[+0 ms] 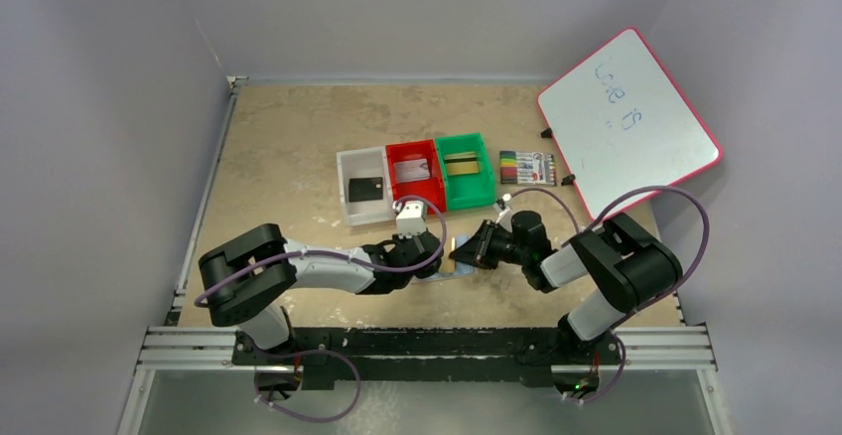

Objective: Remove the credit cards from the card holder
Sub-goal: Remove the credit card from the card holder.

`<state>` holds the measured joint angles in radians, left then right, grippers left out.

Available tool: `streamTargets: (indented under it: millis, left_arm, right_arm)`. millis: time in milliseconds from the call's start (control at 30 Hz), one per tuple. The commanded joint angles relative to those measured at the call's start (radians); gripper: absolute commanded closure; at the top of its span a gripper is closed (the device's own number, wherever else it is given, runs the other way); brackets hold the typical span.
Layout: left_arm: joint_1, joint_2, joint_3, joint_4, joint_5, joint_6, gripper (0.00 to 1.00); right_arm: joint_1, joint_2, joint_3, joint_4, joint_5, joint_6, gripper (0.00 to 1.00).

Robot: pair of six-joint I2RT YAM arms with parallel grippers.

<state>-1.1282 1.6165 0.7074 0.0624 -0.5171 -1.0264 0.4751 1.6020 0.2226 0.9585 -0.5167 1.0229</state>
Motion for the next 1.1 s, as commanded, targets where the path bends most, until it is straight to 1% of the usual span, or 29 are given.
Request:
streamTargets:
  millis: [0,33,100,300,333,500,700,1067]
  left_arm:
    - [-0.004,0.041,-0.008,-0.125,0.024,0.041,0.9]
    - [-0.004,0.043,-0.005,-0.127,0.025,0.043,0.9]
    - [-0.004,0.05,0.003,-0.134,0.026,0.047,0.9]
    - [-0.004,0.054,0.009,-0.146,0.026,0.048,0.91]
    - [-0.004,0.054,0.008,-0.147,0.026,0.048,0.91]
    - [-0.004,0.052,0.01,-0.162,0.014,0.049,0.91]
    - [-0.004,0.052,0.008,-0.164,0.012,0.047,0.92]
    - [-0.004,0.033,0.006,-0.157,0.006,0.044,0.93]
  right_arm:
    - [-0.009,-0.023,-0.008,-0.001,-0.012,0.0,0.76]
    - [-0.009,-0.026,-0.006,0.002,-0.015,0.003,0.73]
    - [-0.011,-0.034,-0.006,0.004,-0.015,0.008,0.74]
    - [-0.017,-0.056,-0.011,-0.009,-0.003,0.007,0.99]
    - [-0.019,-0.055,-0.011,-0.011,-0.005,0.007,1.0]
    - [-0.027,-0.071,-0.018,-0.028,-0.004,-0.008,1.0]
    - [-0.042,-0.147,-0.016,-0.157,0.031,-0.065,1.0]
    - [-0.078,-0.316,0.038,-0.432,0.086,-0.171,1.0]
